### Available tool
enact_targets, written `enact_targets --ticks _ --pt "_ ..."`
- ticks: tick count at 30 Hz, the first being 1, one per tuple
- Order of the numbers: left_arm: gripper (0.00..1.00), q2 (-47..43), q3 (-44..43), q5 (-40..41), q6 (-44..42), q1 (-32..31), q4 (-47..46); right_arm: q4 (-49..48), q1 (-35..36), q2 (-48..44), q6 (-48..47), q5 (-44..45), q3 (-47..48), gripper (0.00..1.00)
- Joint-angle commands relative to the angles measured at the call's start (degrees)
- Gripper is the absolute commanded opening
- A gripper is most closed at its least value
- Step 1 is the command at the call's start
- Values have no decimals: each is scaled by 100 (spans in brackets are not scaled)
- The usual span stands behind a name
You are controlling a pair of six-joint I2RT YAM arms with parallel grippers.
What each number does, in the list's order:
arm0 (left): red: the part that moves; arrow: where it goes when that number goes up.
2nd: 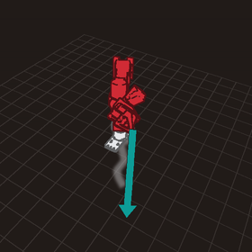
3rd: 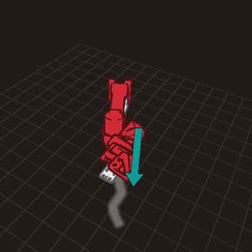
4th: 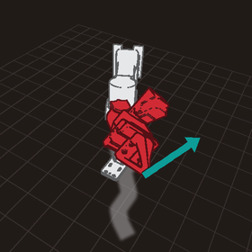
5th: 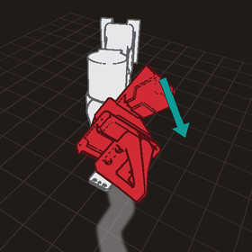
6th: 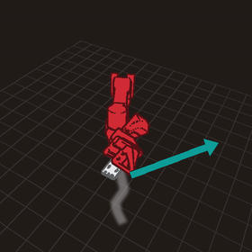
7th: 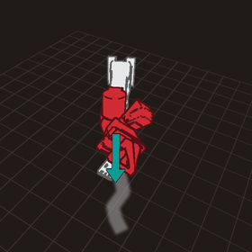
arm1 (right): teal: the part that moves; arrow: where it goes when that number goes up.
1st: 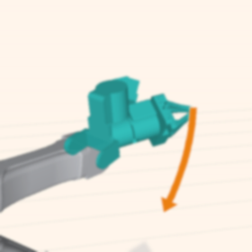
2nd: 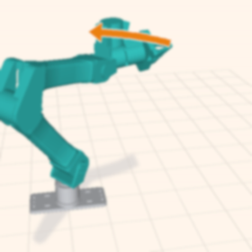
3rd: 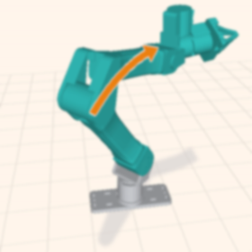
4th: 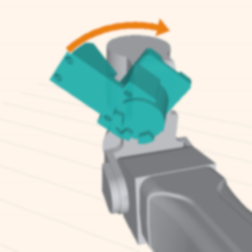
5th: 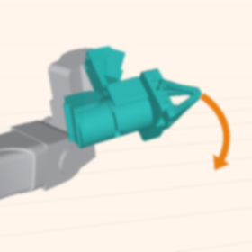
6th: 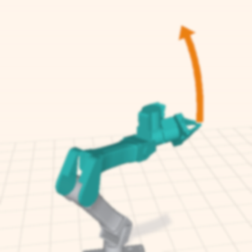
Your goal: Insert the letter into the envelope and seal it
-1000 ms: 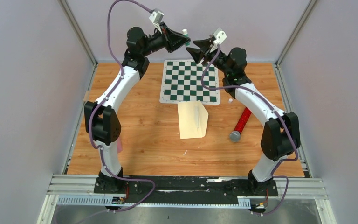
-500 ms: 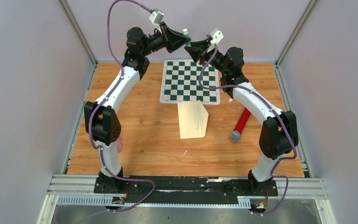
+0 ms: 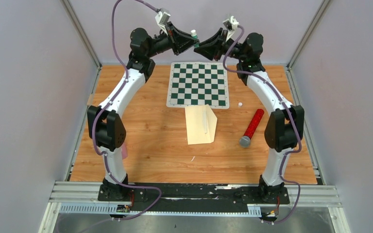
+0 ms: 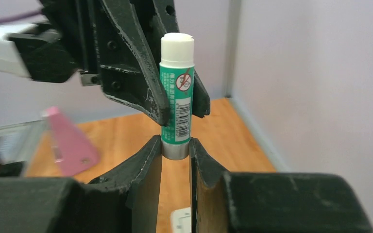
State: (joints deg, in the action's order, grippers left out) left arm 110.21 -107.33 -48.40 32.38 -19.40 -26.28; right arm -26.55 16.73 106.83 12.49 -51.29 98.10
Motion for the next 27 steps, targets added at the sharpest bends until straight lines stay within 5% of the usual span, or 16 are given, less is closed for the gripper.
enact_targets --ticks 1,8,13,14,17,18,20,24,27 --pt "0 -34 -400 -644 72 156 -301 -1135 -262 757 2961 -2825 1102 0" --pt "0 283 -841 -1548 236 173 -536 -1599 -250 1648 4008 -3716 2424 0" --pt "0 207 -648 -1523 245 173 -559 -1103 -251 1609 3579 -3581 2366 0" --pt "0 186 -625 -1374 226 178 -508 -824 -260 1568 3357 -3420 2318 3" --pt "0 103 -579 -645 -80 182 25 941 -377 1301 2416 -2119 2261 36" --pt "0 24 -533 0 -143 182 237 1143 -387 1162 2205 -1702 2108 37" --pt "0 -42 -495 615 -206 182 629 801 -366 733 1677 -1188 1411 42" --pt "0 -65 -469 593 -41 151 483 -210 -10 -437 -202 257 -574 62" --pt "0 -105 -392 497 38 119 409 -206 234 -700 -1123 859 -1004 61"
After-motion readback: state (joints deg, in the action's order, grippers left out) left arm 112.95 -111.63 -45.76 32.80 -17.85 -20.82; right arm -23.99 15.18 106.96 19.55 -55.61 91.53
